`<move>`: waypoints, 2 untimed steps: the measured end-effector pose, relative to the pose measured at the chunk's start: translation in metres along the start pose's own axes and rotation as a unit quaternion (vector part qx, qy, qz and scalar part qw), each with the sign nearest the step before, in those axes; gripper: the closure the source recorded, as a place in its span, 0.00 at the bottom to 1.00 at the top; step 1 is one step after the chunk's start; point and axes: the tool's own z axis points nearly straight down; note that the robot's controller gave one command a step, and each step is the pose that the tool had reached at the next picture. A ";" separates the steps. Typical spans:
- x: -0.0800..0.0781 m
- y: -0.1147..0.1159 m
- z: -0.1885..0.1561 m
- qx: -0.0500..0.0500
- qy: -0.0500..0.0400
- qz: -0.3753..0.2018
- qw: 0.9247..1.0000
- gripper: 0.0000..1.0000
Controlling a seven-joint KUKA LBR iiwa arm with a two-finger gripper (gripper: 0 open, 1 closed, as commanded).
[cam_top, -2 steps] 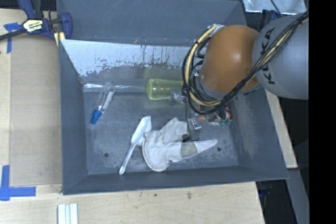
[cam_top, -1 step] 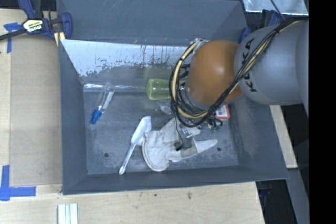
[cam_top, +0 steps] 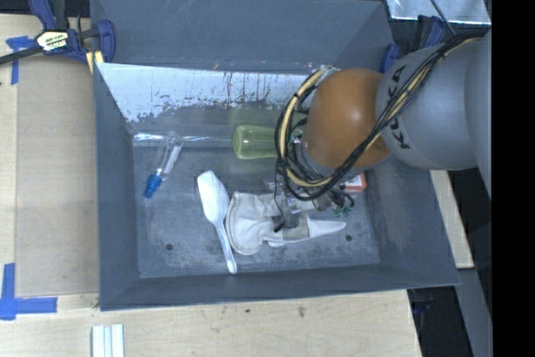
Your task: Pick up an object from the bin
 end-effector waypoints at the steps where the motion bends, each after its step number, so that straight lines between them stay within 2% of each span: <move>1: 0.000 0.000 0.000 0.000 0.000 0.000 1.000 1.00; 2: 0.000 0.000 -0.003 0.000 -0.001 0.000 1.000 1.00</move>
Offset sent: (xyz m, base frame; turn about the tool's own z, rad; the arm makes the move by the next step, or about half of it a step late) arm 0.0001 -0.0002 0.0263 0.0000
